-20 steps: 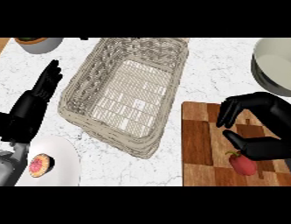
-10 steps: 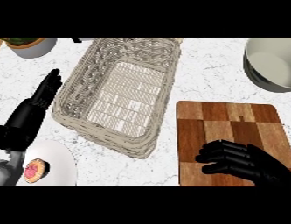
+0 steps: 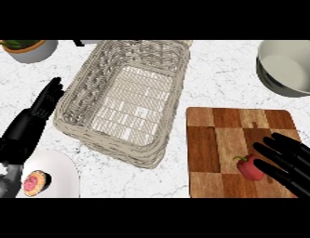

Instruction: Pick the bell pepper from the cutting board and place it in the basket

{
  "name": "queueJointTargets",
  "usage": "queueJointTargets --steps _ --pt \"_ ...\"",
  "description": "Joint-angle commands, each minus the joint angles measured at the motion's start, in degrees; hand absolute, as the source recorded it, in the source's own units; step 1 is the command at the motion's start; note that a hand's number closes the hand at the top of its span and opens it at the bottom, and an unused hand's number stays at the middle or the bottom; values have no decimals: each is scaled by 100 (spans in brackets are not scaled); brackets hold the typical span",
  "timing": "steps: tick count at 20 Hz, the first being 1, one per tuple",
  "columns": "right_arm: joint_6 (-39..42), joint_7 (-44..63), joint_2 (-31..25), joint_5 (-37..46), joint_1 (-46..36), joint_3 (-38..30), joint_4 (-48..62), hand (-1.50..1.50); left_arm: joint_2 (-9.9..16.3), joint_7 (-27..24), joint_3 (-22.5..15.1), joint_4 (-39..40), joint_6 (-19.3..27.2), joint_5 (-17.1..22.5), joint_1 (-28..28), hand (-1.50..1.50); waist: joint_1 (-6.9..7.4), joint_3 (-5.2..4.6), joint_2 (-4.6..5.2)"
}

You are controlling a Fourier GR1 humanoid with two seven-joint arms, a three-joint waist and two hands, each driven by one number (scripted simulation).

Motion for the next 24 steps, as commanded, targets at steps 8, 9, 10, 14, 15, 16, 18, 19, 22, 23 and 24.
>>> queueJointTargets --steps 8,9,10,14,15,16,18,19,22,23,24 --pt "2039 1198 -1353 19 1405 -1062 -1654 -150 -287 180 -73 82 -44 -196 -283 0 93 15 51" --pt "2398 1097 -1564 -534 1089 -1595 -1411 -150 -249 187 -151 -261 -1 -287 -35 0 186 14 53" --pt "2474 1054 -1513 -539 1402 -1762 -1666 -150 -411 -83 -164 53 73 -381 61 0 102 11 45" --pt "2856 888 -1034 -571 1393 -2263 -1621 -150 -251 237 153 -81 -261 -194 -131 0 195 17 59" --pt "2913 957 -937 -650 1122 -2242 -1570 -150 -313 81 17 -225 -259 -308 110 0 247 16 64" --pt "2836 332 -924 -425 1528 -2531 -1435 -150 -527 -31 -10 194 -198 -461 -164 0 163 19 63" --pt "2954 170 -781 -622 1537 -2843 -1476 -150 -419 207 39 -244 -177 -465 -74 0 180 20 49" --pt "2880 -353 -794 -681 1472 -3213 -1062 -150 -495 135 89 -61 -253 -396 -57 0 181 21 55" --pt "2456 -316 -216 272 1042 -2062 -329 -150 -435 -84 307 61 -599 -374 -22 0 344 23 91" --pt "2750 -83 -27 74 1223 -2232 -855 -150 -506 5 347 208 -673 -392 -138 0 296 21 85" --pt "2659 -278 -90 120 734 -2068 -240 -150 -698 289 214 163 -503 -583 -442 0 327 23 94"
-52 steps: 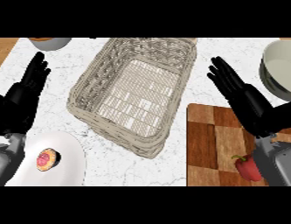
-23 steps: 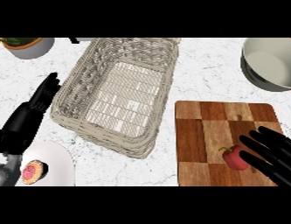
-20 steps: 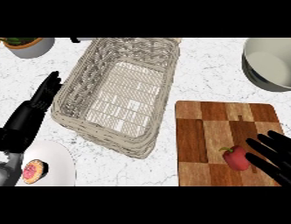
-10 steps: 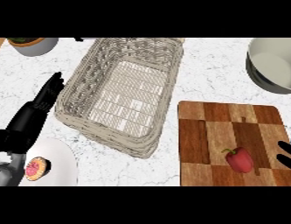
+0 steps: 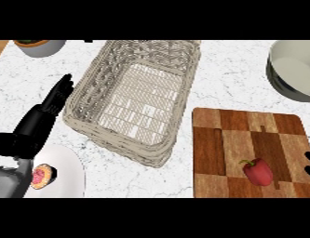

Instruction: Pick the bell pepper from the cutting board and place it in the basket

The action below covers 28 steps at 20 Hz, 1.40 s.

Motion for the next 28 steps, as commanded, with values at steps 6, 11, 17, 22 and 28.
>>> queueJointTargets --steps 6,11,17,22,28 --pt "-260 -265 1058 830 -269 719 253 -150 -365 -341 308 691 -325 -316 -214 0 39 -1 21" --pt "-1064 -800 1533 1753 -478 1294 1256 -150 -416 -156 304 88 -461 -396 201 0 84 2 15" --pt "-1497 -1209 1806 2272 -1052 1387 2296 -150 -458 48 686 191 -673 -506 -67 0 82 2 20" --pt "-1475 -1538 1970 2289 -988 1262 2353 -150 -531 31 903 61 -1023 -509 157 0 73 0 16" --pt "-798 -1657 1917 1991 -610 1007 1532 -150 -913 291 858 -90 -865 -833 -20 0 43 -1 11"
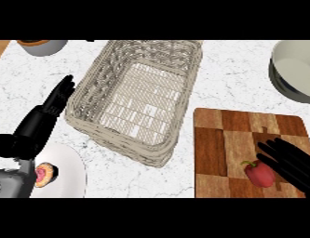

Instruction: Pick the bell pepper from the cutting board and place it in the basket

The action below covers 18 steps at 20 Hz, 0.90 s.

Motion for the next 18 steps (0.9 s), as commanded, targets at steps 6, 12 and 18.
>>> queueJointTargets --steps 6,12,18 --pt "175 130 216 488 -284 -67 96 -150 -279 216 129 -127 -85 -356 17 0 21 -1 0" --pt "-662 -61 559 1256 90 284 459 -150 -423 -151 320 406 -269 -479 -187 0 -7 -1 4" --pt "-682 94 820 1559 -64 448 635 -150 -448 -142 407 35 -435 -570 209 0 16 -1 1"
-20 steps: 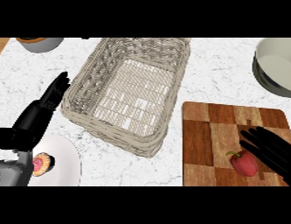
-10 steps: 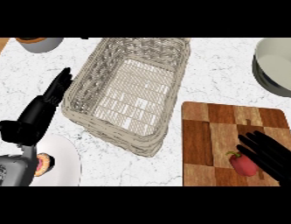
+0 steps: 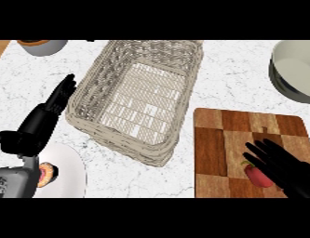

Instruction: Pick the bell pepper from the cutting board and place it in the basket

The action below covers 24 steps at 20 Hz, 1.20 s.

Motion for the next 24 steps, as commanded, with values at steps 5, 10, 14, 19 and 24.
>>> queueJointTargets --steps 5,10,14,19,24 --pt "433 231 12 227 -181 -76 -270 -150 -175 -158 71 -103 -108 -193 217 0 -2 -1 -2" --pt "-240 384 325 775 -517 129 785 -150 -121 50 286 -122 -299 -116 76 0 9 0 0" --pt "-721 157 366 815 -673 49 1677 -150 95 -180 475 -147 -631 64 355 0 42 2 3" --pt "-895 140 419 1117 -466 291 1865 -150 -268 179 227 -637 -302 -248 433 0 34 2 -4" --pt "-547 -166 -74 1239 -514 219 1766 150 -255 246 397 -320 -390 -198 87 0 10 1 -1"
